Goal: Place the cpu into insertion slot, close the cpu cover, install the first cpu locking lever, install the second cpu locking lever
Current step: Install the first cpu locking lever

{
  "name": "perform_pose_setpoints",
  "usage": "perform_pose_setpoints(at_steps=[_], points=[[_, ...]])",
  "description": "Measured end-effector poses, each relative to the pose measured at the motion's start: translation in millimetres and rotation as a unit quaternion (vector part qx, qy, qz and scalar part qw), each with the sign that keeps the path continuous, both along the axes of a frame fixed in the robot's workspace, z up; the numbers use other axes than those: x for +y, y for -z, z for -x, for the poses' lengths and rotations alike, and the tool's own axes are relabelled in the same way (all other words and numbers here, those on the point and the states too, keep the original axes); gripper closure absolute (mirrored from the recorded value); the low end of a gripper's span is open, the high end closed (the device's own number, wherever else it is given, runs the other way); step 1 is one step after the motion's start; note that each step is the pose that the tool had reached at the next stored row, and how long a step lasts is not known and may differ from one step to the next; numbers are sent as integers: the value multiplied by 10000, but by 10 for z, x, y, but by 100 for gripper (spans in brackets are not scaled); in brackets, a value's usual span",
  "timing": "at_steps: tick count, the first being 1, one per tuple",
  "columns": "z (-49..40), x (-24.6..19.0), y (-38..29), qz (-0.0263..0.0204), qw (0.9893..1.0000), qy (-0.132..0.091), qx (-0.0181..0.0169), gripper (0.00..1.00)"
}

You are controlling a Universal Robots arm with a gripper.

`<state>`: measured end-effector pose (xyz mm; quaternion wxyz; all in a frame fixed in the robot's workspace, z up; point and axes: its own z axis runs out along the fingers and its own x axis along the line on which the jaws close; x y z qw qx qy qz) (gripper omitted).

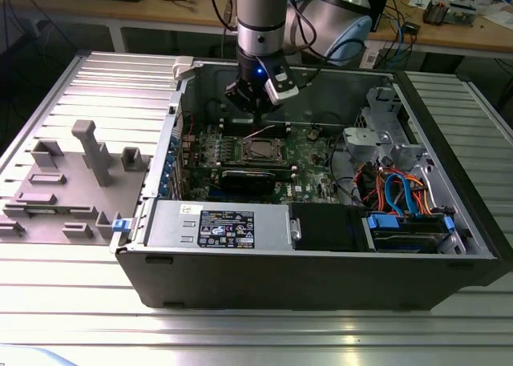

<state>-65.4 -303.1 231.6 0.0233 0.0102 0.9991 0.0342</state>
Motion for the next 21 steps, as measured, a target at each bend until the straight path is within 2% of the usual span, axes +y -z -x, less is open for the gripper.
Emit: perform_pose_setpoints(at_steps=[9,14,21], points=[[-82,0,46,1,10000,-23,1,89],[-161,0,98,1,9998,-188,1,89],[-220,0,145,1,9997,-226,0,89]])
